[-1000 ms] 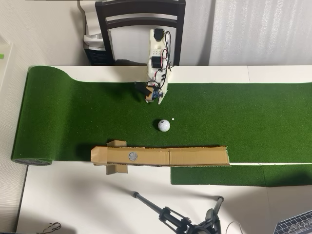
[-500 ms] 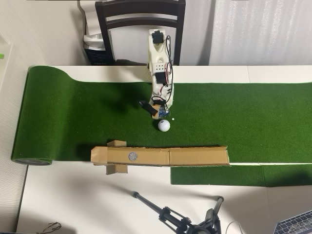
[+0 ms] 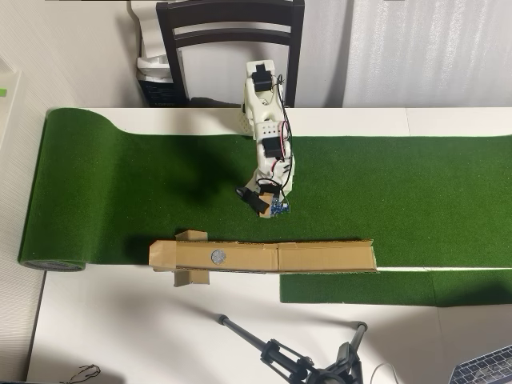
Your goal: Pick up the golf ball and place it on the gray mark at the back.
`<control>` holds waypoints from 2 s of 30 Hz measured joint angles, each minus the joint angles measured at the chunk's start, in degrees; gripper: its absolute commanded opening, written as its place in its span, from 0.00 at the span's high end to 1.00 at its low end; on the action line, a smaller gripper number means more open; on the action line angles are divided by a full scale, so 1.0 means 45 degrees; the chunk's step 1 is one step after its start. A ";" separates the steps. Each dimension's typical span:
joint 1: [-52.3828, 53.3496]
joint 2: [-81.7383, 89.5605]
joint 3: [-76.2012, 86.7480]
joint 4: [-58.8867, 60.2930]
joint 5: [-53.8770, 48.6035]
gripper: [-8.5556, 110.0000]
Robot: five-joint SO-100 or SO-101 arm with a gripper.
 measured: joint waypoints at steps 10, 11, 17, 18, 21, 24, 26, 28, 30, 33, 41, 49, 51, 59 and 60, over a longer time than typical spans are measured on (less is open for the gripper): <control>-0.1211 -0.1562 -0.0977 0.0820 0.0742 0.55; -0.1348 -0.1641 -0.0977 0.0820 0.0801 0.55; -0.1426 -0.2246 -0.0977 0.0820 0.1211 0.55; -0.1406 -0.2344 -0.0977 0.0820 0.1230 0.55; -0.1484 -0.2617 -0.0977 0.0820 0.1230 0.55; -0.1250 -0.2852 -0.0977 0.0820 0.1426 0.55; -0.1074 -0.3066 -0.1016 0.0820 0.1602 0.55; -0.1074 -0.3262 -0.1113 0.0723 0.1699 0.55; -0.1113 -0.3320 -0.1113 0.0371 0.1777 0.55; -0.0918 -0.3418 -0.1113 -0.0156 0.1777 0.55; -0.0820 -0.3535 -0.1113 -0.1211 0.1777 0.55; -0.0840 -0.3652 -0.1113 -0.1602 0.1777 0.55; -0.0840 -0.3945 -0.1113 -0.1602 0.1777 0.55; -0.1113 -0.5508 -0.1113 -0.1602 0.1777 0.55; -0.1152 -0.5547 -0.1113 -0.1602 0.1777 0.55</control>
